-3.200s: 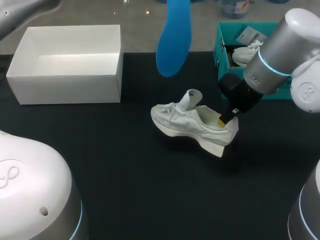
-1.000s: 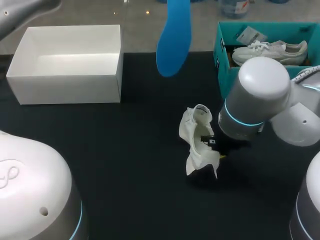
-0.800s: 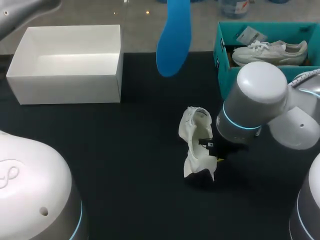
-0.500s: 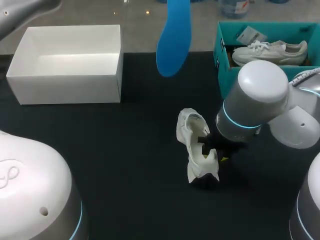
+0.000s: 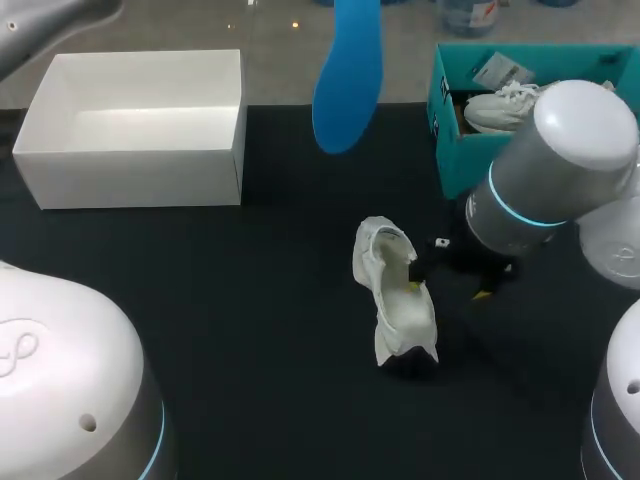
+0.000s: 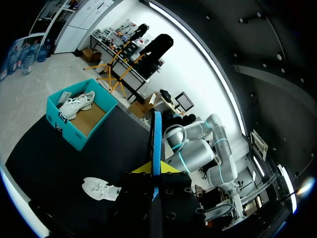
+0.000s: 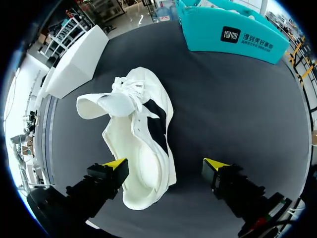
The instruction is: Take the shoe out of the shoebox, open the shoe tongue, remove and reinsert the insole, then place the shoe into the shoebox
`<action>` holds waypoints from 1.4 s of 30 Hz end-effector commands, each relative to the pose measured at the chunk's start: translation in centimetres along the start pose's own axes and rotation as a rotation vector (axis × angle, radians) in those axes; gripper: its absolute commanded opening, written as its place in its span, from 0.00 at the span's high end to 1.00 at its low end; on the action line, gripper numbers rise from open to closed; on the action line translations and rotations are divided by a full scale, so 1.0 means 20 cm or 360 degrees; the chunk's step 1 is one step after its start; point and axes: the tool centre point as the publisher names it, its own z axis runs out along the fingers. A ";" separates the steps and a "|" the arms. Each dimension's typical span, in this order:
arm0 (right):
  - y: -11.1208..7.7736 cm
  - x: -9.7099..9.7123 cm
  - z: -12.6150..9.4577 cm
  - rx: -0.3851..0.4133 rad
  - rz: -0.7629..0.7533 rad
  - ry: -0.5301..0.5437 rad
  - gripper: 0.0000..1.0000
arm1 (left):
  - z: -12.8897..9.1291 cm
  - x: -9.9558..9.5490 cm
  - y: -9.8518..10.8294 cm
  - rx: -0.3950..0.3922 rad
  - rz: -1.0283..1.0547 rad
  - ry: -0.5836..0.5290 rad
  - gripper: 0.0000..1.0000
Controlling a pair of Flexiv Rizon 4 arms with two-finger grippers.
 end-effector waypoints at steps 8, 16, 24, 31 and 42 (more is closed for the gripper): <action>-0.02 -0.06 -0.05 -0.0008 -0.0002 0.0057 0.00 | 0.00 0.00 0.00 0.0001 0.0001 0.0000 1.00; -0.01 -0.05 -0.07 0.0000 0.0022 0.0134 0.00 | 0.00 0.00 0.00 0.0001 0.0001 0.0000 1.00; 0.07 0.06 -0.19 0.0072 0.0118 0.0598 0.00 | 0.00 0.00 0.00 0.0001 0.0001 0.0000 1.00; 0.08 0.11 -0.25 0.0141 0.0212 0.0803 0.00 | 0.00 0.00 0.00 0.0001 0.0001 0.0000 1.00; 0.16 0.16 -0.35 0.0148 0.0317 0.0999 0.00 | 0.00 0.00 0.00 0.0001 0.0001 0.0000 1.00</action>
